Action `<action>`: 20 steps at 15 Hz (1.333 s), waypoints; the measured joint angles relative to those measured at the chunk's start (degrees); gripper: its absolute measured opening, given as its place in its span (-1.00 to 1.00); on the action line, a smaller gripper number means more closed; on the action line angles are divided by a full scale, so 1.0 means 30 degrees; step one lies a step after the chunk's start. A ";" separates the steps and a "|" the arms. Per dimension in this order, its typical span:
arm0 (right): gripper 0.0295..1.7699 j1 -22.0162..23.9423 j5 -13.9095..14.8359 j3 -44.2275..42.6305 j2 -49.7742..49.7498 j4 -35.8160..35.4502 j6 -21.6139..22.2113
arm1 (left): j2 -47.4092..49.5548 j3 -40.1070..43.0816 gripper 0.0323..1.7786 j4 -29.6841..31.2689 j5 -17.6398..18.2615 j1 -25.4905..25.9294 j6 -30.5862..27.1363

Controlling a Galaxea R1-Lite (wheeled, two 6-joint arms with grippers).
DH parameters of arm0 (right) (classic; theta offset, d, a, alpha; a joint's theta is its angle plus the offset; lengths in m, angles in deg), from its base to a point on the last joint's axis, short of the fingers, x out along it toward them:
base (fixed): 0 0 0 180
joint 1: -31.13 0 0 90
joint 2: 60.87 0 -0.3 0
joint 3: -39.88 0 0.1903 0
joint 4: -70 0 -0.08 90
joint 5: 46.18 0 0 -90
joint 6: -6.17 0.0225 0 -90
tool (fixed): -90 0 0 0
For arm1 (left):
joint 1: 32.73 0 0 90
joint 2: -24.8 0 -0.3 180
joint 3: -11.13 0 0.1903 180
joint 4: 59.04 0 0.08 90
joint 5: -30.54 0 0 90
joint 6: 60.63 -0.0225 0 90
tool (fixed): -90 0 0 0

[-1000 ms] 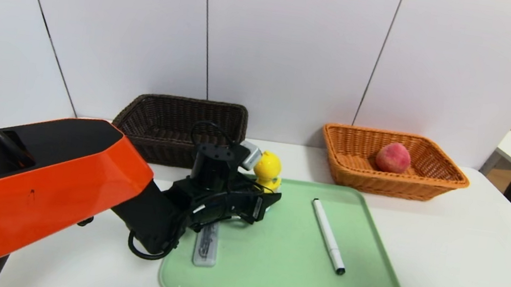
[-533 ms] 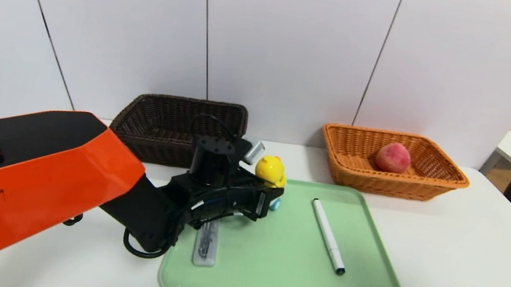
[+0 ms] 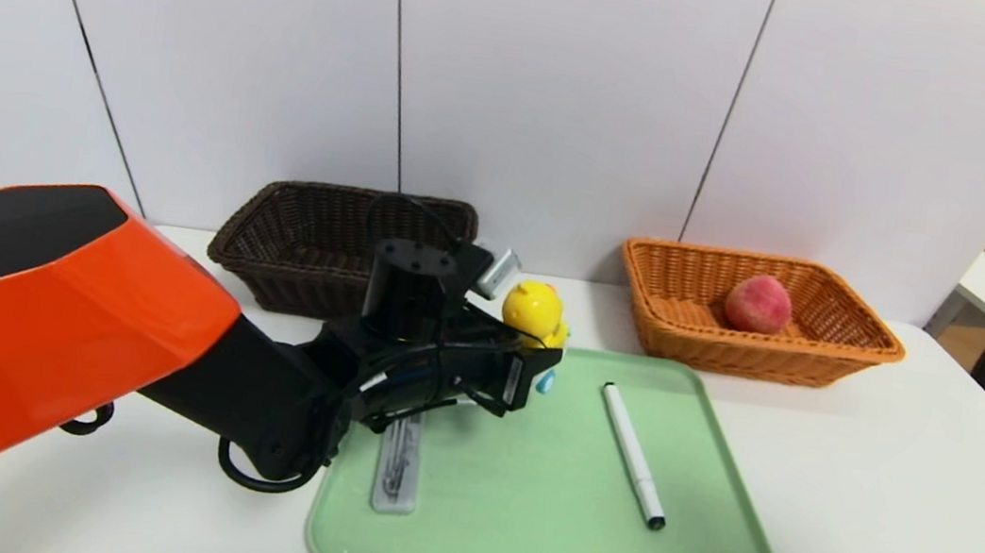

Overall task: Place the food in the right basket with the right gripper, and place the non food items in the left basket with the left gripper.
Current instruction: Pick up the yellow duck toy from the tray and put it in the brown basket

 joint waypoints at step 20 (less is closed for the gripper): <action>0.92 0.0000 0.0004 0.0102 -0.0451 -0.0037 0.0073 | 0.4775 -1.0358 -0.23 -1.4840 -0.1325 0.6185 -0.1130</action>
